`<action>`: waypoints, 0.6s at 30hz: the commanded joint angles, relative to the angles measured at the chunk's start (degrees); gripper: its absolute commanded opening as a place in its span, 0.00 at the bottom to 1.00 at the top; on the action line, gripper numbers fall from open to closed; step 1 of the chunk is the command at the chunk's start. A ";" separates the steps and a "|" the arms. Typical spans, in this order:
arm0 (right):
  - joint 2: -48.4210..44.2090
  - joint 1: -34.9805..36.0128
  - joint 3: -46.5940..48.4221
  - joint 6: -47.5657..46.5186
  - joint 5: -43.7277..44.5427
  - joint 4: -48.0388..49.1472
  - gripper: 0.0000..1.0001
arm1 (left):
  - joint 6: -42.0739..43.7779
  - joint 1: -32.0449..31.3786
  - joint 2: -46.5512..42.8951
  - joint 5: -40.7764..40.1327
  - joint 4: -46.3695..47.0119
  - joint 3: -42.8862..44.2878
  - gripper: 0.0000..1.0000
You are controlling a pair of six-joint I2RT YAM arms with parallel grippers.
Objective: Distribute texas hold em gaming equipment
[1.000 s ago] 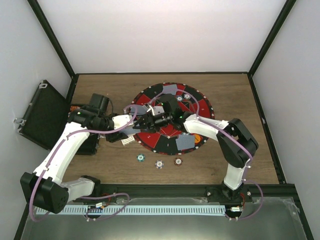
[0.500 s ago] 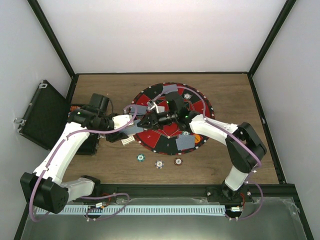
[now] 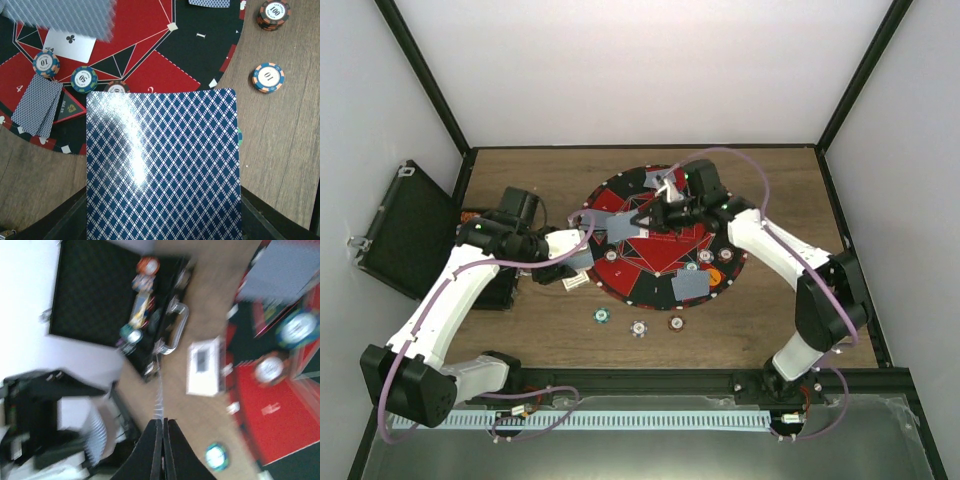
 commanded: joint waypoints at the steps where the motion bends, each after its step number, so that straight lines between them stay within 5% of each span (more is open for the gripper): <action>1: 2.11 -1.12 10.79 -17.59 22.06 -18.37 0.01 | 0.54 0.07 -0.20 0.70 0.56 0.23 0.04; 6: 6.51 0.20 15.10 -31.02 50.09 -19.49 0.01 | 0.51 0.07 -0.36 0.55 0.54 -0.02 0.04; 12: 12.15 7.82 10.24 -61.10 84.60 -0.06 0.01 | 0.44 0.07 -0.46 0.21 0.55 -0.19 0.04; 18: 17.73 9.06 7.20 -81.96 89.02 17.17 0.01 | 0.52 0.08 -0.35 0.22 0.65 -0.37 0.04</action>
